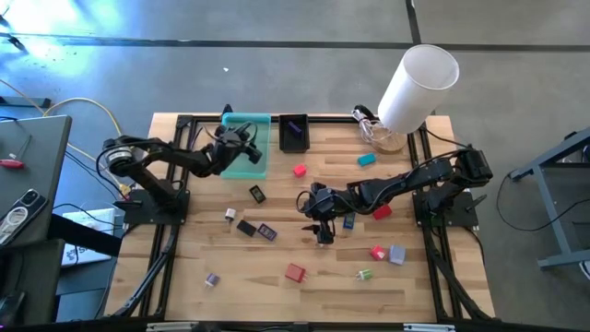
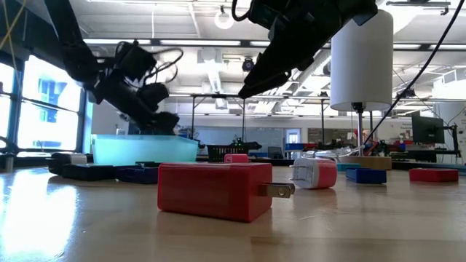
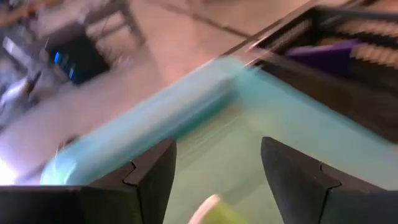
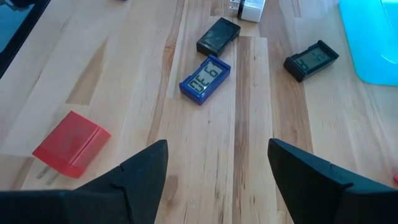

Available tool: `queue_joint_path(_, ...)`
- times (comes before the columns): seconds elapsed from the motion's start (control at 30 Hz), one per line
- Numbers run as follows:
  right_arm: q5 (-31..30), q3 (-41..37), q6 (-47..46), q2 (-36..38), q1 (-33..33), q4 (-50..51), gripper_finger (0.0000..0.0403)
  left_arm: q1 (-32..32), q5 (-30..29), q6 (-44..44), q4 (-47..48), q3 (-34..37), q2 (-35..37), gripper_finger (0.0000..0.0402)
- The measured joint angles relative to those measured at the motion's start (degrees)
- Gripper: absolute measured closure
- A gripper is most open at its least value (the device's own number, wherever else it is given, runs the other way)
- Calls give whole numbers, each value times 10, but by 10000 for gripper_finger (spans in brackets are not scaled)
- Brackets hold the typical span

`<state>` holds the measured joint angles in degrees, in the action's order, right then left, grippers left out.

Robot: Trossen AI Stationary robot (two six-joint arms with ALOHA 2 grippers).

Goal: Pick & Place Office items
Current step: Put the bottom black timer into the black bin

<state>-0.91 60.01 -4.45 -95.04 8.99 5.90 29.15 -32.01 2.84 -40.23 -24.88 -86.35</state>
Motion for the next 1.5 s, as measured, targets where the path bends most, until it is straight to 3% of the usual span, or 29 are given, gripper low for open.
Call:
queue_joint_path(0.23,0,0,2,0,0,2,137,-115,0,160,40,0,96,173)
queue_joint_path(0.43,8,0,1,0,0,3,137,-248,23,158,147,0,187,176)
queue_joint_path(0.53,14,0,1,0,0,3,137,-308,62,145,201,0,224,177)
queue_joint_path(0.67,25,0,-2,0,0,2,137,-362,168,112,265,0,254,177)
queue_joint_path(0.8,40,0,-2,0,0,-1,137,-385,254,57,312,0,268,177)
queue_joint_path(1.0,41,0,-2,0,4,-2,137,-388,335,-11,382,0,268,177)
queue_joint_path(1.33,41,0,-2,0,4,-6,137,-433,337,-59,457,0,266,177)
queue_joint_path(1.5,41,0,-1,0,4,-7,137,-445,312,-123,468,0,266,177)
